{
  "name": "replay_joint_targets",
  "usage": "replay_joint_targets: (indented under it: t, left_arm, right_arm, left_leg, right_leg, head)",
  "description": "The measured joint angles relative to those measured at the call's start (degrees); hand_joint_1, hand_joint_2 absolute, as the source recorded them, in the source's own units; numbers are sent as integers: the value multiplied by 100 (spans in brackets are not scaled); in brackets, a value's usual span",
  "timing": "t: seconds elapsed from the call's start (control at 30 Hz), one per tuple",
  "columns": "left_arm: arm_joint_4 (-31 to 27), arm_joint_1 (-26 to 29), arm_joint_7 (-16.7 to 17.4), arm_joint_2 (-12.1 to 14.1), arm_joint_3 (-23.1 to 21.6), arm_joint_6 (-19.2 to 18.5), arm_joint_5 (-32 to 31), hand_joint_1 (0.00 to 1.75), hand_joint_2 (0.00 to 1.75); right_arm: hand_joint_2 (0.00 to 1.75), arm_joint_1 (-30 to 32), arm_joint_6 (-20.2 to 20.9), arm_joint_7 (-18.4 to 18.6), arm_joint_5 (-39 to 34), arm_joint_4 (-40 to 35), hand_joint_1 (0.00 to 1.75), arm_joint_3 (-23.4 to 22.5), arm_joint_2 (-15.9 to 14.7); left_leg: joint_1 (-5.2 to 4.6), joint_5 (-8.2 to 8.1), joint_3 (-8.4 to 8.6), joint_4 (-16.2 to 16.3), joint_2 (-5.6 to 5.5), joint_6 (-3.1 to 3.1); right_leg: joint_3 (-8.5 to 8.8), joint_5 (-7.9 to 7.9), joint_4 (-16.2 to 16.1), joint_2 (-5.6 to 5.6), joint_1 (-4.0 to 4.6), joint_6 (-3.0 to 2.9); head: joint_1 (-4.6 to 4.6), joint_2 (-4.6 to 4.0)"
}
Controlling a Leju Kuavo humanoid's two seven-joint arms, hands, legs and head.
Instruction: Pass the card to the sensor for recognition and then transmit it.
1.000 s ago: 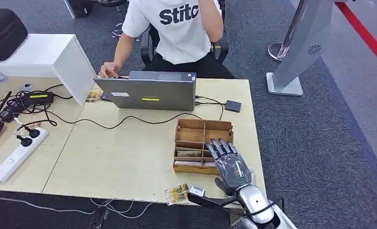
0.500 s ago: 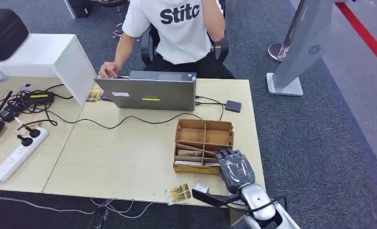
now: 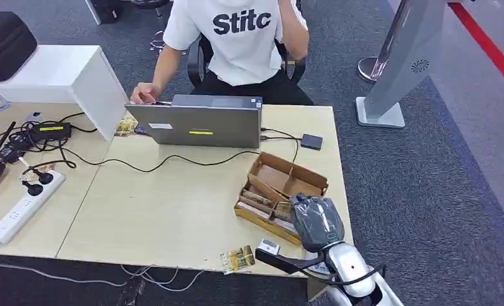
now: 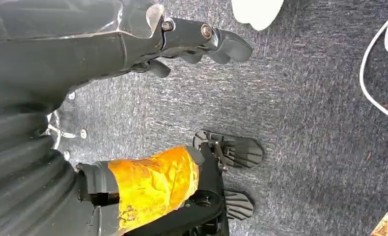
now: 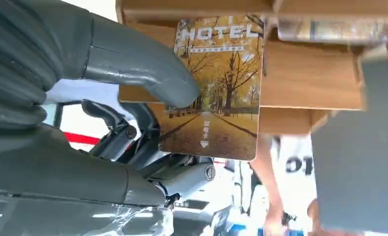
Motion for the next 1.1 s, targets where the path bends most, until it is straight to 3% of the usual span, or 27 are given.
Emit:
replay_joint_targets:
  t: [0.23, 0.47, 0.8, 0.97, 1.1]
  left_arm:
    - [2, 0, 0, -2, 0, -7, 0, 0, 175]
    - [13, -1, 0, -9, 0, 2, -2, 0, 175]
    - [24, -1, -17, -13, 0, 13, 0, 0, 175]
    - [26, -6, -17, -13, 0, 13, -4, 0, 175]
    - [44, -33, 11, -13, -24, 0, -101, 0, 175]
  right_arm:
    - [175, 18, -273, -39, 17, -551, 175, -146, 118]
    - [175, -15, -33, -142, -184, -916, 175, -275, 275]
    - [175, -21, -28, -236, -273, -916, 175, -280, 345]
    - [175, -160, 197, -306, -474, -887, 175, -278, 446]
    - [175, -555, 726, -247, -711, -633, 175, -262, 680]
  left_leg:
    - [0, 1, 1, 0, 1, 0]
    - [0, 0, 1, 0, 0, 0]
    - [0, 0, 0, 0, 0, 0]
    - [0, 1, 1, 0, 1, 0]
    - [1, 7, 0, -1, 11, -6]
  right_leg:
    - [0, 0, 0, 1, 0, 0]
    - [0, 0, 0, 1, 0, 0]
    - [1, 0, 0, 0, 0, 0]
    - [0, 0, 0, 1, 0, 0]
    - [-2, 7, 4, 11, 1, -7]
  head:
    - [0, 0]
    - [-2, 0]
    - [0, 0]
    - [-2, 0]
    - [0, 0]
